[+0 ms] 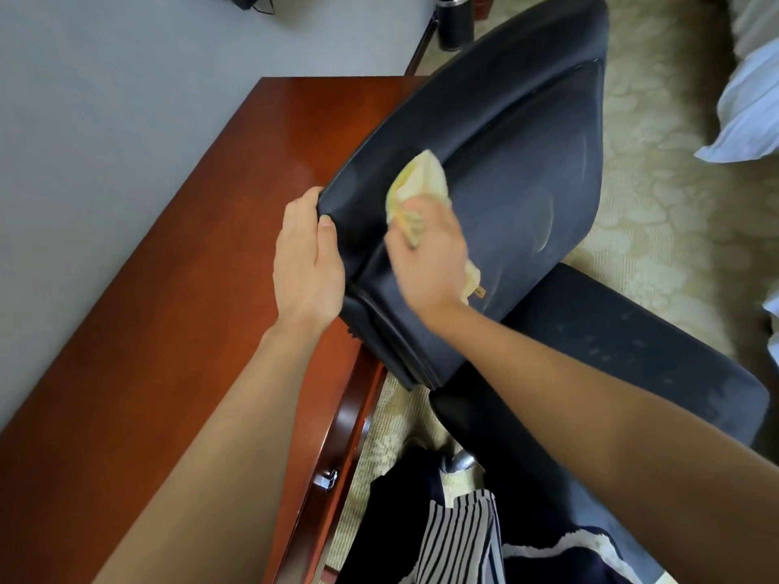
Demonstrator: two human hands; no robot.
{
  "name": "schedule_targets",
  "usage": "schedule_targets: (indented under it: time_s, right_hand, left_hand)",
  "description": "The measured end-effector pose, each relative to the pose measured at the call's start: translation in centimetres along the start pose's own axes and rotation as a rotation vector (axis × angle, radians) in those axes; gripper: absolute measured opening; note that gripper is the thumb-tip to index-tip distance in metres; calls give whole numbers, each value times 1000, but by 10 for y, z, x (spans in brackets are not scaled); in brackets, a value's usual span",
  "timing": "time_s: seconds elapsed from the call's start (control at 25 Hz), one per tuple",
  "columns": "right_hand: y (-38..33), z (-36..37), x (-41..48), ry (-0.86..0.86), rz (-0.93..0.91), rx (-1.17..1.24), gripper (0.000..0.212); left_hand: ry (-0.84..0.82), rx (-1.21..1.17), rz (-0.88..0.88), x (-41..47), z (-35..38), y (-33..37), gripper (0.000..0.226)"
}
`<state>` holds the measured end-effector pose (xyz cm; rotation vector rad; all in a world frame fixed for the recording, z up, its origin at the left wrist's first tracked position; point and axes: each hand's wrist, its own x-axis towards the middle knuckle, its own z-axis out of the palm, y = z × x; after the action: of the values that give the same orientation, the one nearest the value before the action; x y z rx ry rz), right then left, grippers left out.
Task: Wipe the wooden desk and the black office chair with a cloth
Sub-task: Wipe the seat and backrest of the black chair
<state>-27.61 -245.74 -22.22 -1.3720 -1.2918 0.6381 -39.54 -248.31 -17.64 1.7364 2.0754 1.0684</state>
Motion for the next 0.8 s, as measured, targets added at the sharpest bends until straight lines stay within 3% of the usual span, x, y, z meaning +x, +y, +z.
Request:
schedule_targets:
  time_s: [0.08, 0.2, 0.36, 0.48, 0.6, 0.68, 0.8]
  right_hand:
    - [-5, 5, -28, -98, -185, -45, 20]
    - [7, 5, -47, -110, -409, -133, 14]
    - [35, -5, -51, -215, -406, -111, 16]
    - [53, -9, -58, -240, -147, -51, 18]
    - [79, -12, -62, -135, 232, 4, 20]
    - [96, -13, -61, -6, 614, 74, 15]
    - [110, -17, -52, 61, 1145, 215, 32]
  left_hand:
    - [33, -25, 8, 0, 1, 0, 43]
    - [76, -29, 46, -2, 3, 1, 43]
    - [107, 52, 35, -3, 7, 3, 47]
    - [146, 183, 48, -5, 10, 8, 50]
    - [169, 493, 276, -8, 16, 18, 48]
    - [56, 636, 504, -1, 24, 29, 45]
    - [-127, 805, 731, 17, 40, 48, 48]
